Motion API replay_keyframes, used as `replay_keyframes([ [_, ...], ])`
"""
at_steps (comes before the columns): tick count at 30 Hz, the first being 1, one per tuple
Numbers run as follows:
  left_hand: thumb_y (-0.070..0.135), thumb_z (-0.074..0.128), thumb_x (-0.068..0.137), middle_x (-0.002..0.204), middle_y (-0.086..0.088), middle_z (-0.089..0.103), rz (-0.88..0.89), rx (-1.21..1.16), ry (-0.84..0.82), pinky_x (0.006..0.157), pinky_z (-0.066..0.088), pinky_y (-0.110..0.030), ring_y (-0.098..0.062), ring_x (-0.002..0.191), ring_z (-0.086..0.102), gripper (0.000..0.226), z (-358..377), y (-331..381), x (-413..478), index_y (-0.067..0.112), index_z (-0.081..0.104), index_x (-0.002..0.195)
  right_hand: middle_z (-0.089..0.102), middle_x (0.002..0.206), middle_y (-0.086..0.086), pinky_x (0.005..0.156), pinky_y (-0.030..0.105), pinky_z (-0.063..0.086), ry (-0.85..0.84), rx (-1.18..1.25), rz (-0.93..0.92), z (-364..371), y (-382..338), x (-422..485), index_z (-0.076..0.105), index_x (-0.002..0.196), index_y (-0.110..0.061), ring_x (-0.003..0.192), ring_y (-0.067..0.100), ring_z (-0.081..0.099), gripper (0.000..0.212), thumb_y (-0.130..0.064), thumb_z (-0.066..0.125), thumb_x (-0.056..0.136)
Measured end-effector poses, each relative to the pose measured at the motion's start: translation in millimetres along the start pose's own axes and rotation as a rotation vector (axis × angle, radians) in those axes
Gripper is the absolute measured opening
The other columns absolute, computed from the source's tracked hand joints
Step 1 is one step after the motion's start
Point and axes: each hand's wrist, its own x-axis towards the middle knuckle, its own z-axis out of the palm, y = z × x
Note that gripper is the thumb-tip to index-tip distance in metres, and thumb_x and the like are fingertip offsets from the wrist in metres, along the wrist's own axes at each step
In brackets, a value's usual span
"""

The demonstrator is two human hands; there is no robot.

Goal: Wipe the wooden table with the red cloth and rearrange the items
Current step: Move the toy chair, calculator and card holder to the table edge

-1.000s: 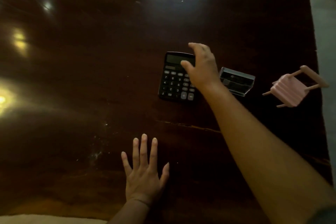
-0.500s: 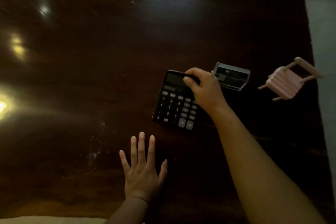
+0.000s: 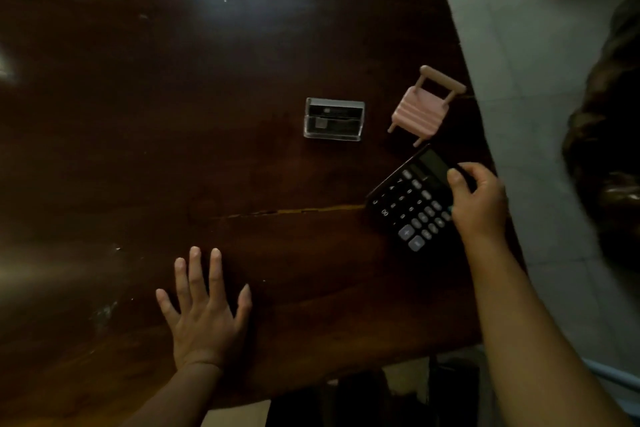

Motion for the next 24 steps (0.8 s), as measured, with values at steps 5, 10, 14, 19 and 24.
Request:
replay_keyframes([
  [5,0.064,0.025,0.087,0.163,-0.006,0.003,0.001,-0.003,0.015,0.113,0.001,-0.064,-0.023,0.148,-0.009,0.079,-1,2,0,0.026,0.012,0.154,0.069,0.107,0.016,0.081,0.028,0.041,0.050,-0.059,0.040,-20,14,32,0.067,0.111,-0.007,0.098,0.027,0.062,0.024,-0.024,0.058,0.096],
  [10,0.063,0.025,0.087,0.163,-0.007,0.004,-0.004,0.005,0.026,0.113,-0.001,-0.063,-0.023,0.149,-0.008,0.079,-2,5,0,0.023,0.015,0.154,0.066,0.102,0.007,0.067,0.018,0.038,0.033,-0.071,0.080,-9,23,34,0.065,0.110,-0.009,0.091,0.016,0.057,0.023,-0.025,0.055,0.097],
  [14,0.062,0.026,0.087,0.163,-0.007,0.003,0.004,0.010,0.032,0.113,-0.002,-0.062,-0.023,0.149,-0.008,0.078,-1,4,-1,0.023,0.014,0.154,0.064,0.120,0.012,0.079,0.019,0.041,0.073,-0.090,0.073,-6,22,27,0.061,0.122,-0.010,0.106,0.021,0.057,0.032,-0.028,0.055,0.097],
  [19,0.062,0.028,0.088,0.163,-0.008,0.005,0.010,0.017,0.033,0.112,0.003,-0.065,-0.025,0.149,-0.005,0.078,3,0,-1,0.024,0.012,0.154,0.045,0.138,0.016,0.090,0.034,0.042,0.193,-0.301,-0.109,-2,-8,5,0.048,0.134,-0.013,0.123,0.032,0.043,0.046,-0.026,0.060,0.091],
  [24,0.061,0.030,0.088,0.163,-0.007,0.005,0.016,0.031,0.024,0.111,0.006,-0.066,-0.027,0.149,-0.001,0.078,5,-2,1,0.024,0.012,0.154,0.045,0.139,0.006,0.092,0.018,0.040,-0.067,-0.176,-0.276,61,-75,-26,0.048,0.134,-0.019,0.127,0.017,0.044,0.046,-0.024,0.063,0.091],
])
